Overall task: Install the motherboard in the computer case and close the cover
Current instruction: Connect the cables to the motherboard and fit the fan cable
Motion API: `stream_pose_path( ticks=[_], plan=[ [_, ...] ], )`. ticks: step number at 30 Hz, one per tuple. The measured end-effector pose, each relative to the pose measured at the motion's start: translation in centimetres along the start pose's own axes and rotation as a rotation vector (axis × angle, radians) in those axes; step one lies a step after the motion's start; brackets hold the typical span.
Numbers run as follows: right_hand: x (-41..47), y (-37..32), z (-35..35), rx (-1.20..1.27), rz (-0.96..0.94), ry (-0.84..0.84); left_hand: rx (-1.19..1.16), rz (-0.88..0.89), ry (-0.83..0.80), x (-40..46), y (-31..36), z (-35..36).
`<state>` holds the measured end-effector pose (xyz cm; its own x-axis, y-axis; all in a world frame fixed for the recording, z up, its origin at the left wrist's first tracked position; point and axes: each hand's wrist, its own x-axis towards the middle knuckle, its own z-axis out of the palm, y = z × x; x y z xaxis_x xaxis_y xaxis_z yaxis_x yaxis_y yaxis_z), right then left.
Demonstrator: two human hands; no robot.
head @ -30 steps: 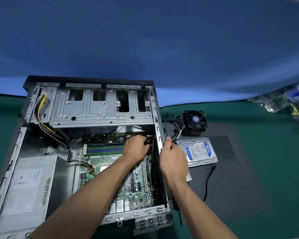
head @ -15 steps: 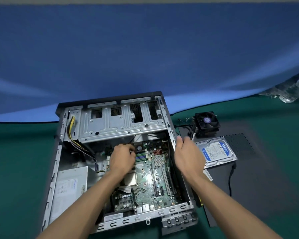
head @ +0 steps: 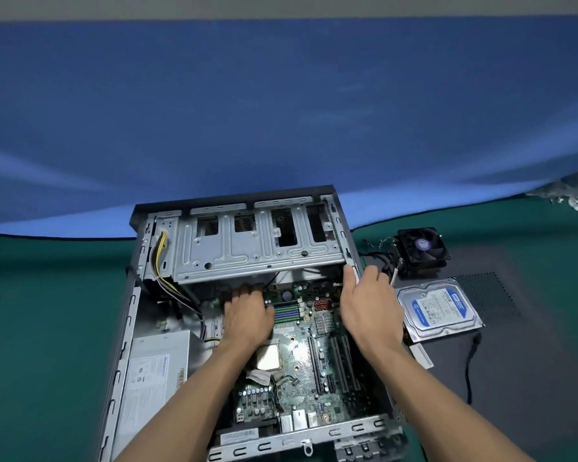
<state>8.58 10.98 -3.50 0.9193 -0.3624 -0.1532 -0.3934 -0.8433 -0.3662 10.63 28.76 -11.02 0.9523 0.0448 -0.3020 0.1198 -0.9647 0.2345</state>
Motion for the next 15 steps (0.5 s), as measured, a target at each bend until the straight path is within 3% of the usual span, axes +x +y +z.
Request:
stream_pose_path(
  ticks=[5,11,15],
  plan=[
    [0.0,0.1,0.1,-0.003,-0.003,0.001,-0.085,-0.021,0.041,0.4,-0.1,0.3],
    [0.2,0.1,0.3,-0.003,0.014,-0.001,-0.256,0.272,0.170,-1.1,1.6,-0.5],
    [0.1,0.0,0.2,0.008,0.036,0.007,-0.442,0.214,0.031,-2.3,1.5,-1.2]
  ],
)
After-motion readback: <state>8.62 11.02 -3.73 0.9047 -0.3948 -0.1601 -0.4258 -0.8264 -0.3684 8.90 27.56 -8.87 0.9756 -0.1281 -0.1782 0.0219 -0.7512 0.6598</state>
